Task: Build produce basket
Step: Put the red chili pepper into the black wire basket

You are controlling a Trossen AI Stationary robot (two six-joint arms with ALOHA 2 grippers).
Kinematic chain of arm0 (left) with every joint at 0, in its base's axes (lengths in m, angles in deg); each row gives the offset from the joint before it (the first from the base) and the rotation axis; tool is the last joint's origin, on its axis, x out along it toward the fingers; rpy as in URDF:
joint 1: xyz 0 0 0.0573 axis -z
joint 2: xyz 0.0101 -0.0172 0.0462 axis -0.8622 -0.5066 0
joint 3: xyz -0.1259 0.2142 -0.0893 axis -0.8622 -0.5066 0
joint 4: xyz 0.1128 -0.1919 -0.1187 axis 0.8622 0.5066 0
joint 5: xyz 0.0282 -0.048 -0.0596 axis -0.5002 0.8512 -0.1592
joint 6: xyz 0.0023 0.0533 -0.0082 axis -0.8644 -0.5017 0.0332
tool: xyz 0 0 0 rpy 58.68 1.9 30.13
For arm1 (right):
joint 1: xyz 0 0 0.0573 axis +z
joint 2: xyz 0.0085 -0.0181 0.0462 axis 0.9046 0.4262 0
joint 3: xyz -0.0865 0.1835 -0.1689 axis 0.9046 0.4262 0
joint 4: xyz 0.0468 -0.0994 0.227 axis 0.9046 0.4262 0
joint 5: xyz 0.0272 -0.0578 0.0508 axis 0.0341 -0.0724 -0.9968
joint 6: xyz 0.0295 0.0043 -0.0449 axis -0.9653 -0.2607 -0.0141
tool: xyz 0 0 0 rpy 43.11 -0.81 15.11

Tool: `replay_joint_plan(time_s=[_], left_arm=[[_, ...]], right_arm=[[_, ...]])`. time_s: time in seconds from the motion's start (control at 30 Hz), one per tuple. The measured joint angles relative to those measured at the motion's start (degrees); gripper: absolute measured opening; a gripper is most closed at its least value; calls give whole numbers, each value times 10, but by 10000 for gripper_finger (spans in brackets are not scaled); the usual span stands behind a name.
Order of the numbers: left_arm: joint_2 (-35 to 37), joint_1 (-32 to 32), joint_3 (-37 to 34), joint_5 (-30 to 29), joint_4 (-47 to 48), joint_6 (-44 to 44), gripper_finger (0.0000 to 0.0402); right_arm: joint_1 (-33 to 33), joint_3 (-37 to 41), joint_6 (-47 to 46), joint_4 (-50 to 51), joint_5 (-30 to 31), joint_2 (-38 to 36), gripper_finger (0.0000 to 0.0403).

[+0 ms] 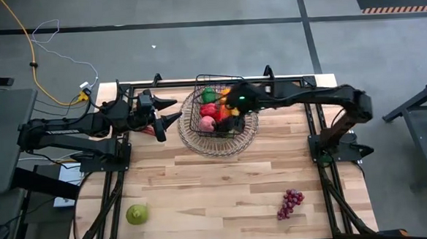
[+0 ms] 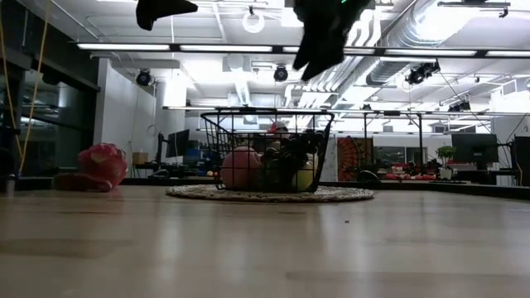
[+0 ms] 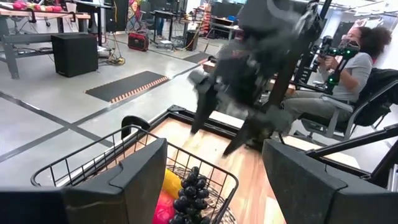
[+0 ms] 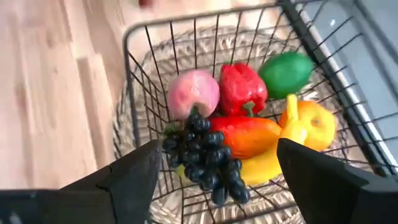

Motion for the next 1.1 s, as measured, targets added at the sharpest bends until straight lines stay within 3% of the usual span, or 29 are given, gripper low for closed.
replay_joint_plan(time_s=[0.13,0.3,0.5,0.97,1.1], left_arm=[[0,0,0,2,3,1,252],[0,0,0,33,3,5,252],[0,1,0,43,3,5,252],[-1,0,2,43,10,14,252],[-45,-14,66,34,192,6,252]], right_arm=[[23,113,-68,-96,2,-100,312],[75,271,-177,-294,0,-221,312],[122,375,-205,-507,26,-290,312],[129,389,-163,-539,50,-294,312],[129,389,-163,-537,62,-294,312]])
